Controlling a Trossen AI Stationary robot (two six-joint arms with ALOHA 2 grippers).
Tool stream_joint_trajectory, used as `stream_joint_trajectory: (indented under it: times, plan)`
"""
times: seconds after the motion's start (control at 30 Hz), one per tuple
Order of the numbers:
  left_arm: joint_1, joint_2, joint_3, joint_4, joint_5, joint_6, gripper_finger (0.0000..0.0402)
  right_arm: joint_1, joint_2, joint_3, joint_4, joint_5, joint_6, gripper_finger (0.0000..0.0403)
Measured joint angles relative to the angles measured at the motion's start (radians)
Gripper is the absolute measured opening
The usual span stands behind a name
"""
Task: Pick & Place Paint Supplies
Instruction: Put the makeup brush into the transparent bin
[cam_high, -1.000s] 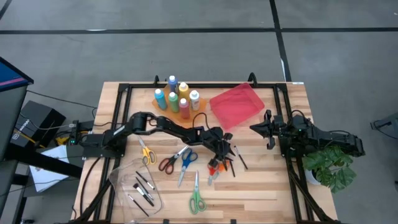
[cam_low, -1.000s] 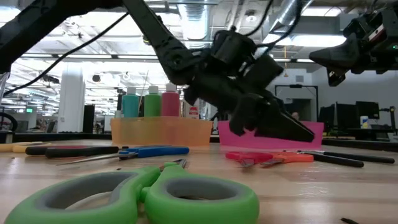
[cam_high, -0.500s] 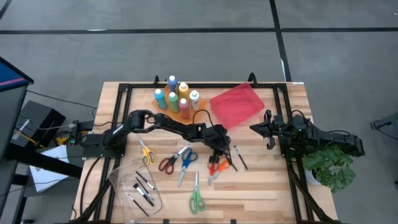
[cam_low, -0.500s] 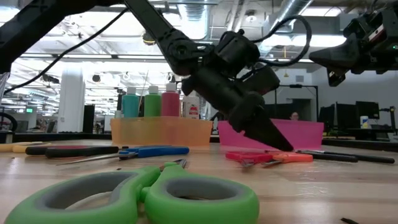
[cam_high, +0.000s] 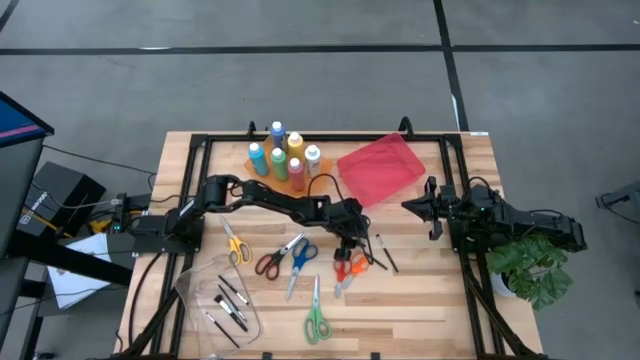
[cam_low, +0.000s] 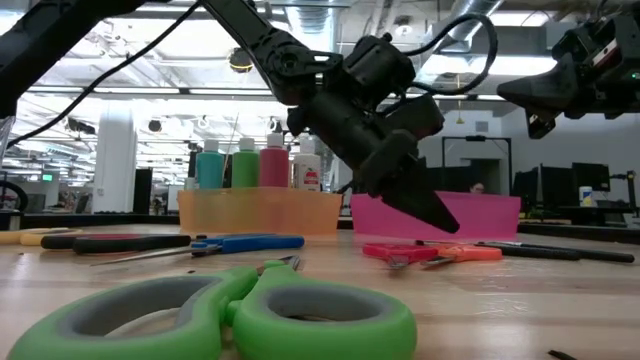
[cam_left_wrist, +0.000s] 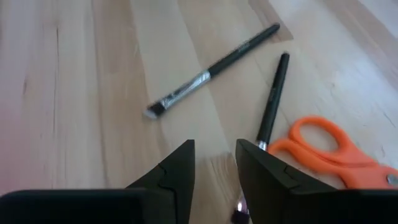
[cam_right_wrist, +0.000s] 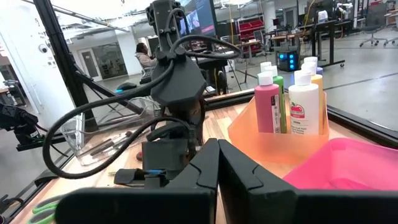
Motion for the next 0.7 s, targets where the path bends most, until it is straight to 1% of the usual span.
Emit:
stream_joint_trajectory:
  times: [0.13,0.23,0.3,0.4,0.53,0.6,0.7]
  plan:
    - [-0.001,-0.038,-0.013,-0.040,0.005,0.054,0.0112,0.000,0.000,0.000,0.000,0.000,0.000,0.0000]
    - [-0.001,-0.086,-0.075,-0.006,0.010,0.084,0.0112,0.000,0.000,0.000,0.000,0.000,0.000,0.0000]
    - [0.000,-0.133,-0.140,0.034,0.032,0.090,0.0115,0.000,0.000,0.000,0.000,0.000,0.000,0.0000]
    - [0.001,-0.209,-0.267,0.186,0.065,0.109,0.0127,0.000,0.000,0.000,0.000,0.000,0.000,0.0000]
    - [-0.005,-0.238,-0.440,0.471,0.065,0.111,0.0152,0.000,0.000,0.000,0.000,0.000,0.000,0.0000]
    - [-0.004,-0.238,-0.478,0.570,0.066,0.112,0.0166,0.000,0.000,0.000,0.000,0.000,0.000,0.0000]
    - [0.000,-0.226,-0.486,0.596,0.069,0.112,0.0183,0.000,0.000,0.000,0.000,0.000,0.000,0.0000]
